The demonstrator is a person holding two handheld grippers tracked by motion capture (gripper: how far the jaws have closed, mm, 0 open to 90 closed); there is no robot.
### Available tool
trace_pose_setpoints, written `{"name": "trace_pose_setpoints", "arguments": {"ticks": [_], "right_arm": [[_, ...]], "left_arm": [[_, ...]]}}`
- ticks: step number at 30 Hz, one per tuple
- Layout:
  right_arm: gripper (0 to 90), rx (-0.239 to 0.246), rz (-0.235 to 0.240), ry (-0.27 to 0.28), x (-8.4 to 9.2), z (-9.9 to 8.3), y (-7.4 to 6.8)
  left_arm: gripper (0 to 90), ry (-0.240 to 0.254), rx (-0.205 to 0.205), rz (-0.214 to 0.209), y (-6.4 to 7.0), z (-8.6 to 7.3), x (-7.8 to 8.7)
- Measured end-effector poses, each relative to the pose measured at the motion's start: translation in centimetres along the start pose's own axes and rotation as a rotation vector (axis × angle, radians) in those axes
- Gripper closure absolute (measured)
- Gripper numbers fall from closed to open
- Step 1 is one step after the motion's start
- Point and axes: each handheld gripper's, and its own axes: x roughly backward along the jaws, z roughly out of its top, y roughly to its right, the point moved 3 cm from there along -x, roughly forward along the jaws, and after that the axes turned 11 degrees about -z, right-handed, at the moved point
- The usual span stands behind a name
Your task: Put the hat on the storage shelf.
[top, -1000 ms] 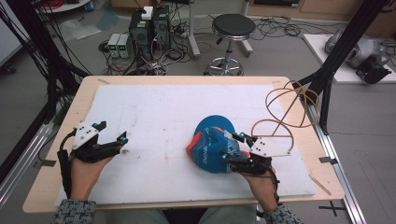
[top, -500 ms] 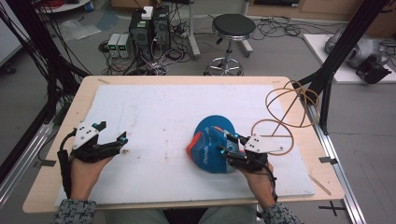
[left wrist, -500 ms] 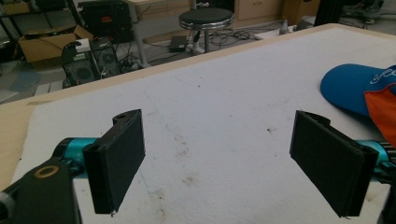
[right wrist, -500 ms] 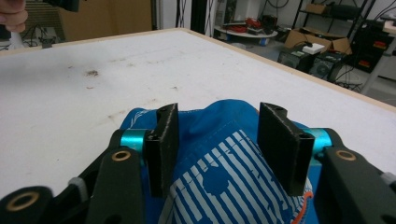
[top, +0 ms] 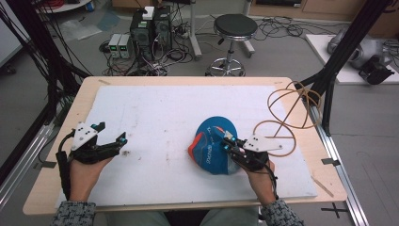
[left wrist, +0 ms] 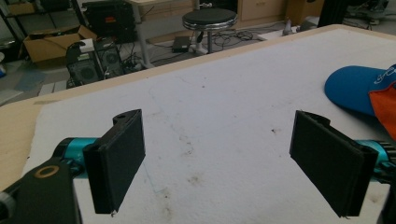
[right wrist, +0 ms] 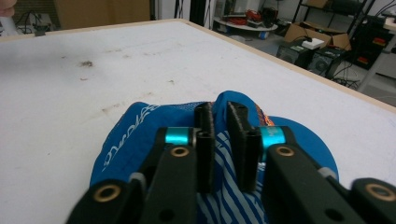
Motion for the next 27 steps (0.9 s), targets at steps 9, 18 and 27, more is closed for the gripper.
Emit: {"name": "trace_pose_setpoints", "arguments": {"ticks": [9, 18, 27], "right_arm": [[88.1, -0.048, -0.001, 0.014, -0.7, 2.2, 1.1], [88.4, -0.07, -0.017, 0.036, -1.1, 4.7, 2.2], [88.5, -0.081, -0.016, 0.065, -1.0, 6.6, 3.0]], "left_arm": [[18.6, -0.002, 0.001, -0.001, 0.0, 0.0, 0.0], [18.6, -0.001, 0.004, 0.003, -0.2, 0.0, 0.1], [18.6, -0.002, 0.004, 0.004, -0.2, 0.0, 0.1]]}}
